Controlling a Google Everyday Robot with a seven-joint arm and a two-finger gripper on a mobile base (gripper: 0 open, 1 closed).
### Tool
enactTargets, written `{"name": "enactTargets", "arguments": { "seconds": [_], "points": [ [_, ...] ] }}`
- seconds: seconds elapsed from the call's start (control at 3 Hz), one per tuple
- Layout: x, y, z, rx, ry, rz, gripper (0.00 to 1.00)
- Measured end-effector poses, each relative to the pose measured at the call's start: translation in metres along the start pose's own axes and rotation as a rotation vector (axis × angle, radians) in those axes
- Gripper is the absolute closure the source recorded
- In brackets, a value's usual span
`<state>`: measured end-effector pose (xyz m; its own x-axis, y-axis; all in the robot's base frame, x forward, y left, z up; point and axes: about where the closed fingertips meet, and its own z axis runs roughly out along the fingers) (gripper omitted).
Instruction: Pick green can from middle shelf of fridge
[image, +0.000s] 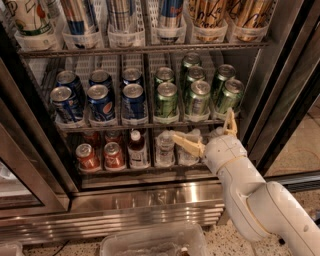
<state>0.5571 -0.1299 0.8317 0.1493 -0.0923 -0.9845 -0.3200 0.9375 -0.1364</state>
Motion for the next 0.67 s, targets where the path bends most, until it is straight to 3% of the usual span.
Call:
{"name": "enactTargets", "arguments": {
  "seconds": [0.67],
  "points": [
    [0.0,0.0,0.0,0.0,0.0,0.0,0.32]
  ]
}}
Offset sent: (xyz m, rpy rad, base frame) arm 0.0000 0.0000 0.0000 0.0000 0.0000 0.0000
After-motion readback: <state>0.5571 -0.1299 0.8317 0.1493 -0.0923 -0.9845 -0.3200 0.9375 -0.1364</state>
